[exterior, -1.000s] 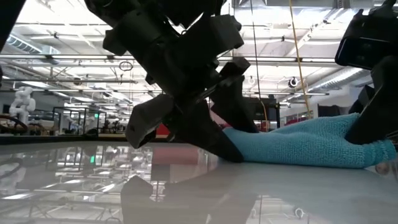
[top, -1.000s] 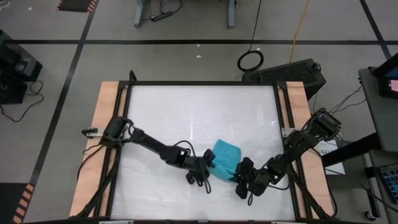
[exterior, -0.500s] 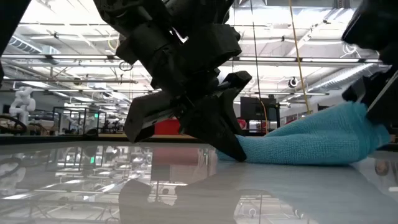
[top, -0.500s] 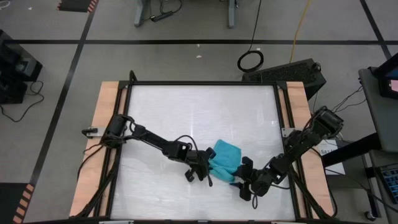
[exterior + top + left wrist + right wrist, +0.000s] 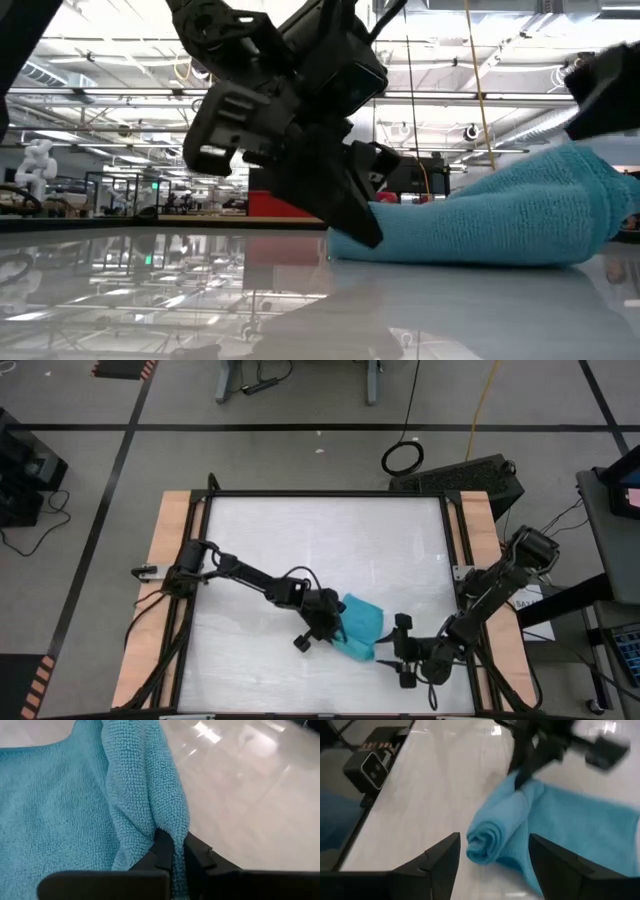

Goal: Roll towel into tight, uniform cylinder
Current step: Roll the blue towel

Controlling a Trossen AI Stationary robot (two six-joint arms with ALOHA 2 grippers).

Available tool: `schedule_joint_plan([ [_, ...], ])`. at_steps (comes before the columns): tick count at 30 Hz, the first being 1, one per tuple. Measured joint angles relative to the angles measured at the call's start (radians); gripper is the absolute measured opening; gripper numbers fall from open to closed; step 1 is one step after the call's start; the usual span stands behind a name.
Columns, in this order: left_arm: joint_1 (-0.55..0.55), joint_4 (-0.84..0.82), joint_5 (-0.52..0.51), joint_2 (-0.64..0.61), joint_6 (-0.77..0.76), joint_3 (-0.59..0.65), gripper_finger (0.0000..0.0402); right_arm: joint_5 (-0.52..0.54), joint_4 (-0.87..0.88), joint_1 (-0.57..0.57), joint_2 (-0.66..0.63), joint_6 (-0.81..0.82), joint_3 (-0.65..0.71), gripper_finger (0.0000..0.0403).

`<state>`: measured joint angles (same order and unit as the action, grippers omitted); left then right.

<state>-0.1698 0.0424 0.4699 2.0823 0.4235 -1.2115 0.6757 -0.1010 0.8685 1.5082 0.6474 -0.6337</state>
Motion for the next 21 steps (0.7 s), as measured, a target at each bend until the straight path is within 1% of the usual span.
schedule_joint_plan([
  [5,0.02,0.044,0.089,0.0,-0.078,0.001,0.0017,0.01,-0.053,0.004,0.048,-0.253,-0.047,0.0229],
  [8,0.036,0.077,0.148,0.0,-0.13,0.0,0.0017,0.006,-0.076,-0.004,0.092,-0.34,-0.08,0.0241],
  [14,0.056,0.104,0.193,0.0,-0.207,-0.001,0.0018,0.009,-0.062,-0.005,0.211,-0.397,-0.146,0.0264],
  [17,0.061,0.098,0.221,0.0,-0.232,-0.001,0.0018,0.065,0.005,-0.004,0.27,-0.387,-0.188,0.0262],
  [21,0.062,0.097,0.264,0.004,-0.26,-0.002,0.0018,0.171,0.074,-0.005,0.325,-0.383,-0.235,0.0245],
])
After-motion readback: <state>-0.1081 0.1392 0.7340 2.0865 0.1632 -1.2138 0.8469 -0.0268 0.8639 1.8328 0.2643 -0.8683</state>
